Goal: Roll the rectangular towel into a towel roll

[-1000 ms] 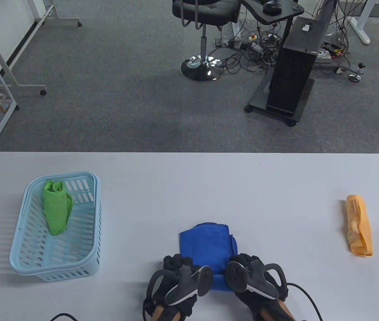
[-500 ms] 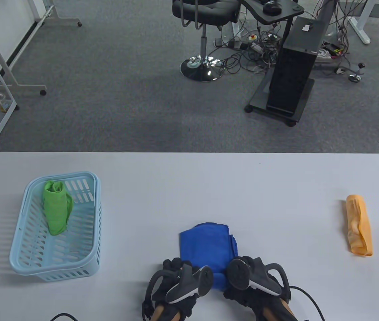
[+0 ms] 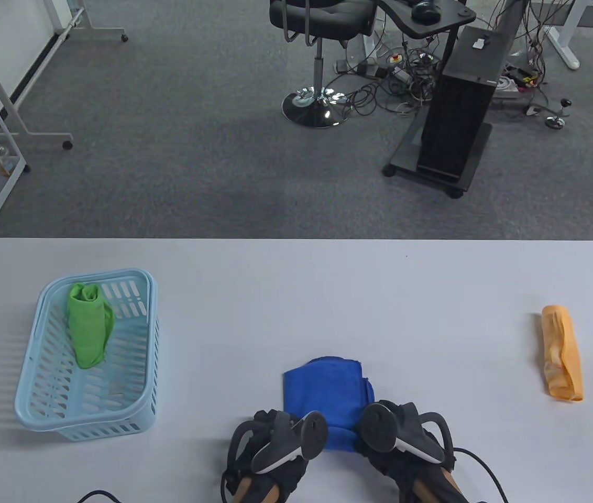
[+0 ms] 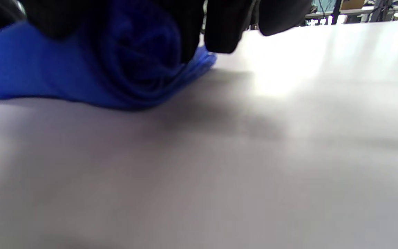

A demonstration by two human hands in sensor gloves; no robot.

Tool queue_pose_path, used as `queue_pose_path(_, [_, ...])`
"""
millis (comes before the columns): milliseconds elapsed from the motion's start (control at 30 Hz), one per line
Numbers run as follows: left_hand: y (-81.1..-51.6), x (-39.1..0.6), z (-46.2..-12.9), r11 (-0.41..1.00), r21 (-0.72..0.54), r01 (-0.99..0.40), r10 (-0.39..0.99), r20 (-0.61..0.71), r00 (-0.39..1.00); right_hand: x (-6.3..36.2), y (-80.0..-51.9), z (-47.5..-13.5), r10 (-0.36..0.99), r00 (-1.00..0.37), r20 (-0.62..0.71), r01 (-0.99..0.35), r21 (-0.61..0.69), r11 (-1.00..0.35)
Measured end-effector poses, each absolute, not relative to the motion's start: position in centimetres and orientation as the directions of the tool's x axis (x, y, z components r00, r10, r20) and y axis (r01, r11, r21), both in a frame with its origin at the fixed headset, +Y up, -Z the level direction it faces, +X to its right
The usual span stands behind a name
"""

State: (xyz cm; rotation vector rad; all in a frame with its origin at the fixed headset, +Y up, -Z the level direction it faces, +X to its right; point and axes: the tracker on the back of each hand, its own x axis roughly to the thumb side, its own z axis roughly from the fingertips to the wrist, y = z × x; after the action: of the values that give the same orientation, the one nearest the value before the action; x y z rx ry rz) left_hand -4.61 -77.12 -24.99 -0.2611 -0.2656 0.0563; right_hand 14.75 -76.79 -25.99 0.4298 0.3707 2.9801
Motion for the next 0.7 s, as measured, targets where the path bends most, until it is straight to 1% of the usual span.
queue_pose_path(67, [-77.0, -4.8, -25.1, 0.974, -0.226, -0.032, 0.090, 0.248, 0.965, 15.1, -76.8, -26.2, 0.157, -0.957, 0.245, -0.091, 0.259, -0.961])
queue_pose_path(200, [-77.1, -5.0, -25.1, 0.977, -0.210, -0.044, 0.094, 0.234, 0.968, 15.2, -76.9, -26.3, 0.150, -0.960, 0.236, -0.098, 0.219, -0.971])
queue_pose_path(267, [-77.3, -5.0, -25.0, 0.976, -0.217, -0.016, 0.066, 0.227, 0.972, 15.0, -76.9, -26.3, 0.217, -0.948, 0.232, -0.160, 0.242, -0.957])
queue_pose_path(333, [-77.1, -4.9, -25.0, 0.981, -0.194, -0.025, 0.070, 0.225, 0.972, 14.9, -76.9, -26.3, 0.259, -0.941, 0.217, -0.203, 0.251, -0.946])
queue_pose_path(400, [-77.0, -4.5, -24.9, 0.986, -0.166, -0.018, 0.058, 0.236, 0.970, 14.7, -77.0, -26.2, 0.237, -0.945, 0.224, -0.183, 0.239, -0.954])
queue_pose_path(467, [-77.0, -4.1, -24.7, 0.983, -0.178, 0.036, 0.011, 0.255, 0.967, 14.5, -77.1, -26.1, 0.188, -0.953, 0.236, -0.125, 0.260, -0.958])
queue_pose_path(500, [-77.0, -3.9, -24.7, 0.985, -0.166, 0.051, -0.005, 0.269, 0.963, 14.4, -77.2, -26.0, 0.171, -0.956, 0.238, -0.106, 0.260, -0.960])
queue_pose_path(533, [-77.1, -3.8, -24.7, 0.982, -0.181, 0.060, -0.008, 0.277, 0.961, 14.4, -77.1, -26.0, 0.151, -0.960, 0.237, -0.092, 0.242, -0.966])
queue_pose_path(600, [-77.1, -4.0, -24.6, 0.978, -0.203, 0.048, 0.010, 0.276, 0.961, 14.6, -76.9, -26.1, 0.153, -0.960, 0.233, -0.094, 0.248, -0.964])
queue_pose_path(667, [-77.2, -4.4, -24.7, 0.973, -0.232, 0.018, 0.047, 0.270, 0.962, 14.8, -76.9, -26.1, 0.186, -0.956, 0.226, -0.121, 0.272, -0.955])
queue_pose_path(700, [-77.4, -4.6, -24.7, 0.966, -0.259, -0.012, 0.084, 0.271, 0.959, 14.9, -76.9, -26.2, 0.197, -0.956, 0.219, -0.129, 0.289, -0.949])
